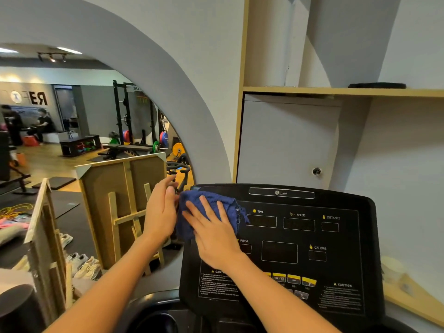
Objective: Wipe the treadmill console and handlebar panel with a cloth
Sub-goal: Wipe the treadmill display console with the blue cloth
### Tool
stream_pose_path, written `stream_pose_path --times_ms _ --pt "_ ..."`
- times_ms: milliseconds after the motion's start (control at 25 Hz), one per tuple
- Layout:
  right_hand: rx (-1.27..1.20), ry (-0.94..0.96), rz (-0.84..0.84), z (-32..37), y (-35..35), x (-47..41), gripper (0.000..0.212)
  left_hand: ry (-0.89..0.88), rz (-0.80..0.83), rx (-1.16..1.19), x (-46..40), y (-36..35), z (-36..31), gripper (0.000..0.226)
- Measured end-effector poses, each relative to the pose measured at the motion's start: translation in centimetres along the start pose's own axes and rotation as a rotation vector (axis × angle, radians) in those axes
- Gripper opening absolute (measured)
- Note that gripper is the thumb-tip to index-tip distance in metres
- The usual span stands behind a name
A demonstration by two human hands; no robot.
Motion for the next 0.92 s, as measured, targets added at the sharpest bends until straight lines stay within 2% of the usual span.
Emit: stream_pose_path --times_ms 200,440,680,920 --pt "-0.056 0.006 0.052 1.8 -0.9 3.0 0.065 -0.081 0.138 -0.109 -1.7 -2.8 -0.7 0.045" --pt "-0.097 -0.013 0.097 3.9 -2.5 6.5 0.065 -0.058 0.298 -0.187 -2.5 -6.3 0.3 0.060" --pt "-0.103 0.000 0.147 5.2 -3.5 10.3 0.065 -0.091 0.213 -0.270 -2.3 -7.3 1.4 0.038" --pt "-0.046 0.033 0.225 5.6 -4.3 12.7 0.069 -0.092 0.127 -0.275 -1.6 -7.5 0.8 0.035"
Point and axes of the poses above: each hand's wrist, its own x-axis away from the middle knuckle, its own y-axis out of the back of the hand, z = x × y, the point moved 3 cm from there along -x, towards the middle knuckle, and after that the axes turned 1 degree about -y, right-handed, at the moved point
